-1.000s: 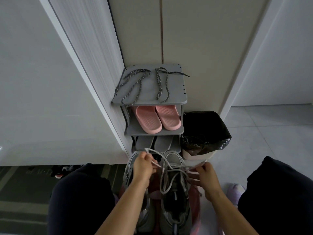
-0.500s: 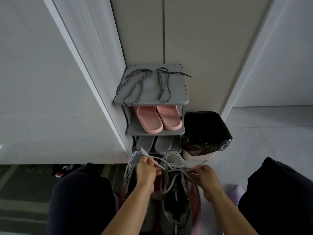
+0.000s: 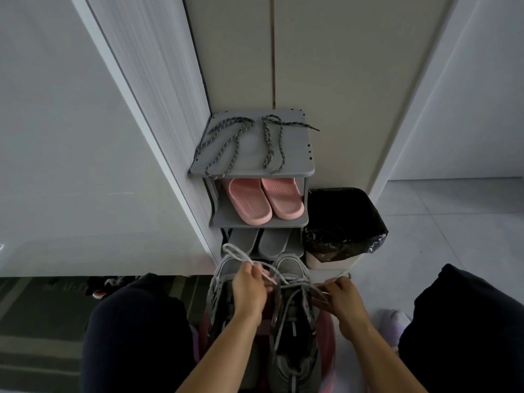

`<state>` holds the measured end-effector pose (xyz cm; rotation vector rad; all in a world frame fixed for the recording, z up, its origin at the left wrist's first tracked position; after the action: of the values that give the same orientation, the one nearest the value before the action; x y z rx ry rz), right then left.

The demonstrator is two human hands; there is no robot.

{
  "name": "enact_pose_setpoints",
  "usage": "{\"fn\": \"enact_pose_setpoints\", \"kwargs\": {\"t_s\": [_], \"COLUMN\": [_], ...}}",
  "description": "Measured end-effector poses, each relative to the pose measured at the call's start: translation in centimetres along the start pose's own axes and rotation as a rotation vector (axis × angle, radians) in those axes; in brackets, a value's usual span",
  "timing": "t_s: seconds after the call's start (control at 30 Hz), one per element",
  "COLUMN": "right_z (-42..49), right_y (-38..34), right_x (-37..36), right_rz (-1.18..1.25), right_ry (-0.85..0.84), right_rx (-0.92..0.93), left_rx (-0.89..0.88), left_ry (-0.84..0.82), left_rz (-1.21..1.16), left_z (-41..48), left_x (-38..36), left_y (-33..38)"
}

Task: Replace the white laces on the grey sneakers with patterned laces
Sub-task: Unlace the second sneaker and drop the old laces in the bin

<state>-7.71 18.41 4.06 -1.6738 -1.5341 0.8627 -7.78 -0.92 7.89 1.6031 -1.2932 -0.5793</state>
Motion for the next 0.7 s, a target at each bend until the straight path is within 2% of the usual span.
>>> {"fn": "enact_pose_setpoints", "kwargs": {"t_s": [0.07,0.13,0.27,0.33,0.4,0.5,0.53,0.63,0.7], "right_z": [-0.1,-0.4,-0.6,-0.6,-0.4,0.1,0.1,0.4,0.3], "right_y": [-0.2,-0.5,-0.8,-0.7,-0.2,0.3,0.3,0.5,0.4], "right_x": [0.0,-0.4,-1.2,-1.4,-1.4,-1.1,-1.0,-1.1,-1.2], "right_rz": [0.122,0.140,0.075,0.029,0.007,0.064,0.087,0.049,-0.028], "right_ry": [0.008,0.015,-0.042,-0.081,-0.085,-0.049,-0.040,-0.014,-0.014], "right_rx": [-0.025,-0.024,0.020,0.047,0.053,0.038,0.036,0.053,0.075], "left_rx": [0.001,-0.022,-0.044,-0.084,-0.065,-0.017,-0.041,-0.102,-0.053], "left_ry": [0.057,0.067,-0.137,-0.133,-0.055,-0.006,0.029,0.091,0.007], "left_rz": [-0.256,-0.269,0.295,0.399,0.298,-0.205,-0.285,-0.270,-0.059], "left_z": [0.2,-0.1,-0.7,-0.4,-0.2,-0.3,-0.2,0.1,-0.1], "left_x": [0.9,0.9,-2.2,-2.3,-1.3,-0.2,0.3,1.2,-0.1], "left_y": [0.5,0.6,-1.3,-1.7,-1.2,0.4,1.0,1.4,-0.1]}}
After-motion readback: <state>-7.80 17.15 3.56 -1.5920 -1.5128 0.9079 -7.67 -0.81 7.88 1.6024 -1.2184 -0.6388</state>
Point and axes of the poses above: each hand's wrist, its own z-axis towards the middle knuckle, its own x-axis out of the back of the hand, y = z × x, the point moved 6 cm from there along z, towards the middle knuckle, and after that the axes turned 4 degrees about -y, right-handed, at the moved point
